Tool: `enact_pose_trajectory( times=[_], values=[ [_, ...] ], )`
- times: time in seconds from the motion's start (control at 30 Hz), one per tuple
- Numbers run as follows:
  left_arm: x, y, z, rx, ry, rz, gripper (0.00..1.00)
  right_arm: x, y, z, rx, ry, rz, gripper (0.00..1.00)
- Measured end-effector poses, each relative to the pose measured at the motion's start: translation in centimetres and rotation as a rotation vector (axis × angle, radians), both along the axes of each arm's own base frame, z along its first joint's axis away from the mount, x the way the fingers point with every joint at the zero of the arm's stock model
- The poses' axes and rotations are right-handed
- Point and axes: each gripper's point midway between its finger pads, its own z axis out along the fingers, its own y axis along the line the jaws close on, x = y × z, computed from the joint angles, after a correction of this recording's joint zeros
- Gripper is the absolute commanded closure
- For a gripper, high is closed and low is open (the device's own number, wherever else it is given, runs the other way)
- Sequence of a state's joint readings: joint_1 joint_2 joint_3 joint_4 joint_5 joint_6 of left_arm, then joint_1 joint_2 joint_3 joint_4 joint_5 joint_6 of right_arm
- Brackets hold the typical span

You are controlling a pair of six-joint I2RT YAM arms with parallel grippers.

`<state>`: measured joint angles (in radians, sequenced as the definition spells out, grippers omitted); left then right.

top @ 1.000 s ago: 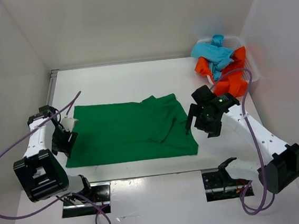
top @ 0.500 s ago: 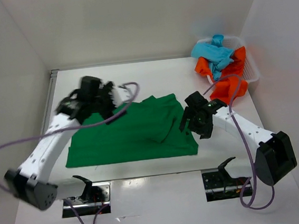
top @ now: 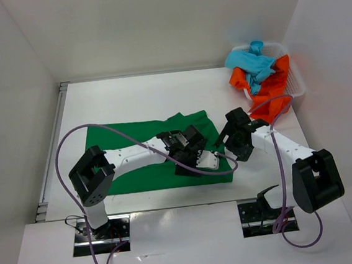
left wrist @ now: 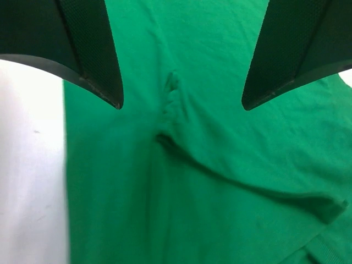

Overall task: Fold and stack the t-shirts
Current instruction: Fold the flattened tshirt in 1/3 of the way

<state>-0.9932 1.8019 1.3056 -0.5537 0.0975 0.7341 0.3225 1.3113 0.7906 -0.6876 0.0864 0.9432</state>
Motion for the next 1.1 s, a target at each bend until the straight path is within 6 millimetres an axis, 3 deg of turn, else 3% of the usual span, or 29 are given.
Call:
enact_pose_trajectory(
  times=[0.2,0.5,0.67,0.8,0.9,1.1],
  values=[
    [0.8,0.3,-0.6,-0.001,-0.019,0.031,0.26,-0.4,-0.1,-0.2,0.004,-0.005,-0.014,0.03],
    [-0.2,0.0,-2.0,0.018,0.016,0.028,0.28,-0.2,-0.1,0.0,0.011,-0.017,-0.018,0.03],
    [-0.8,-0.3,-2.9,0.03,0.016,0.029,0.49,-0.4,0.0,-0.1,0.016,-0.014,-0.015,0.03],
    [-0.7,-0.4,-3.4,0.036,0.021,0.04,0.53,-0.7,0.0,-0.3,0.02,-0.011,-0.013,0.03],
    [-0.6,-0.3,-3.5,0.037,0.018,0.046,0.67,-1.1,0.0,-0.5,0.024,-0.006,-0.012,0.03],
    [-0.3,-0.3,-3.5,0.036,0.003,0.053,0.8,-1.1,0.0,-0.5,0.027,-0.006,-0.01,0.03]
  ],
)
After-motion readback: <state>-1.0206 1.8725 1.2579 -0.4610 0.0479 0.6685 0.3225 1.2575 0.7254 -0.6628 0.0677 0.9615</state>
